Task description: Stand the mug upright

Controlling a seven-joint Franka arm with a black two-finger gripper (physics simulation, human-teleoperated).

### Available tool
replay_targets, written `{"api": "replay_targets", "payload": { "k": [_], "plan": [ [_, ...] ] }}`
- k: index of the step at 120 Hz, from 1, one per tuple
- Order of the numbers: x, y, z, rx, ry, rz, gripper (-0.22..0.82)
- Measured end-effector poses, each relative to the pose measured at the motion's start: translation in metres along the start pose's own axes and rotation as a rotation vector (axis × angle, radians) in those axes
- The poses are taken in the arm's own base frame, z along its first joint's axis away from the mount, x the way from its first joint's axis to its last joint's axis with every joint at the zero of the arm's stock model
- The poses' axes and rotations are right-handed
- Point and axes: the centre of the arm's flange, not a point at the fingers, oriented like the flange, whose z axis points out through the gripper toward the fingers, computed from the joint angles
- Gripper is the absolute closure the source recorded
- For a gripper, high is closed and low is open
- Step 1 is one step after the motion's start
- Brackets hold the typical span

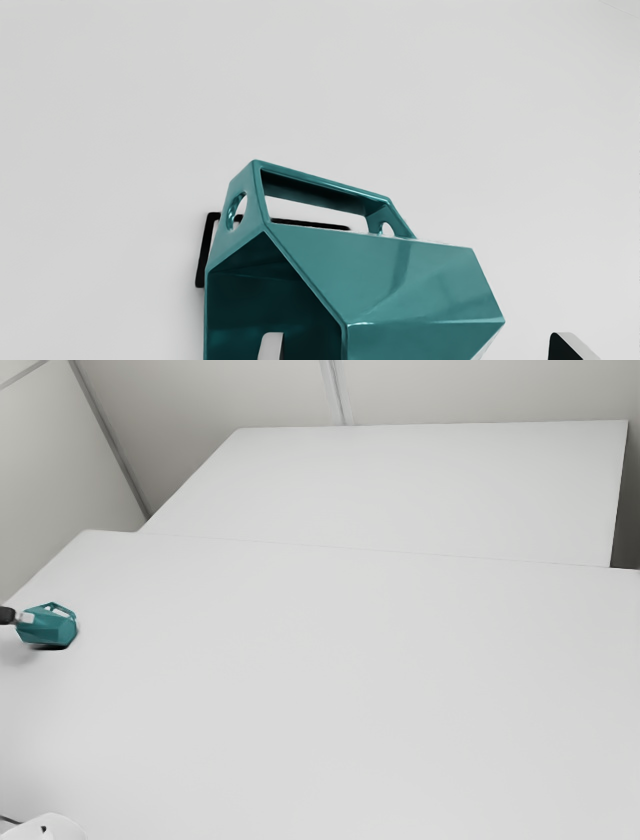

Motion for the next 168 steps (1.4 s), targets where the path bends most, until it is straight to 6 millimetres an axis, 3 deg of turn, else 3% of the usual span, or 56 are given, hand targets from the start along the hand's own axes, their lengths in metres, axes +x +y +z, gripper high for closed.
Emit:
{"api": "replay_targets", "payload": {
  "k": [48, 120, 168],
  "plan": [
    [-0.002, 0.000, 0.010, -0.027, 0.008, -0.004, 0.18],
    [-0.011, 0.003, 0.008, -0.044, 0.024, -0.032, 0.51],
    [-0.006, 0.017, -0.011, -0.011, 0.024, -0.030, 0.74]
  ]
}}
